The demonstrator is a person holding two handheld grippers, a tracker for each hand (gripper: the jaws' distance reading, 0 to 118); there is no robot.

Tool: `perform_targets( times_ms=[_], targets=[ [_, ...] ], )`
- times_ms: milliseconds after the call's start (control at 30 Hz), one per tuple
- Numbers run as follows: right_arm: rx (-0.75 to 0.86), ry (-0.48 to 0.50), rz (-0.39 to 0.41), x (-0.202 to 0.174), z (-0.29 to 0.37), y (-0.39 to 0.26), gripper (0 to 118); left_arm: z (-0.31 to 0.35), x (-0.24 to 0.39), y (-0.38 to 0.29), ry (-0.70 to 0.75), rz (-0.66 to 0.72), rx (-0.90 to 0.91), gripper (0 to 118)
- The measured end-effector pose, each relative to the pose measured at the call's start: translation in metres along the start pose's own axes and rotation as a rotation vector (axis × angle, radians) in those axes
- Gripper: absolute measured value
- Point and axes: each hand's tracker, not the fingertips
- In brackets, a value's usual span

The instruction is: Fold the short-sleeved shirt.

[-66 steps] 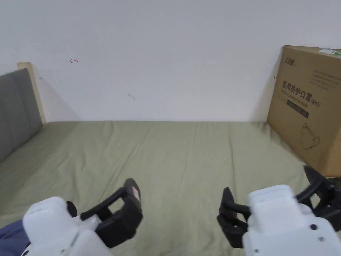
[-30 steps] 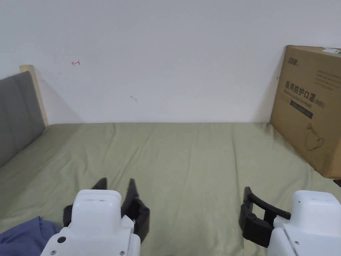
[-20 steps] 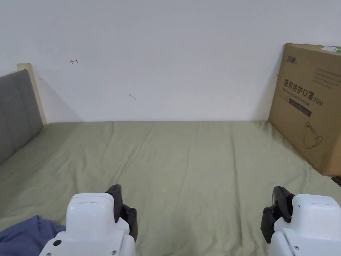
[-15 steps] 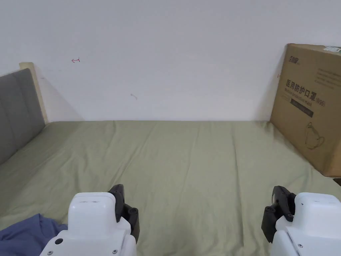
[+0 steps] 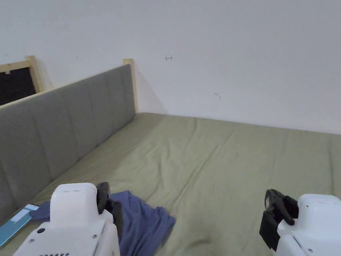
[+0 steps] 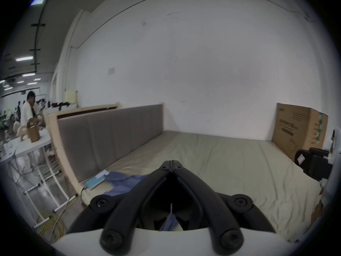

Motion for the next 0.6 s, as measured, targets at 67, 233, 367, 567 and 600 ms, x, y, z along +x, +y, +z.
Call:
perform_targets(
  times_ms=[67,233,367,567,600],
  targets=[
    [-0.026,0.065,0.011,-0.019,-0.003,0.0,1,-0.004,-0.021,-0.003,0.008,0.015,-0.064,0],
    [-0.067,0.105,0.02,-0.031,-0.007,-0.007,1,-0.017,-0.036,-0.014,0.073,-0.004,-0.114,0],
    [-0.107,0.099,0.02,-0.03,-0.006,-0.01,1,-0.054,-0.046,-0.031,0.007,0.088,-0.211,0],
    [-0.166,0.061,-0.017,0.001,-0.018,-0.025,1,-0.17,-0.07,-0.107,0.07,0.17,-0.549,0],
    [-0.173,0.053,-0.019,0.004,-0.02,-0.026,1,-0.18,-0.075,-0.115,0.054,0.203,-0.626,5]
  ],
)
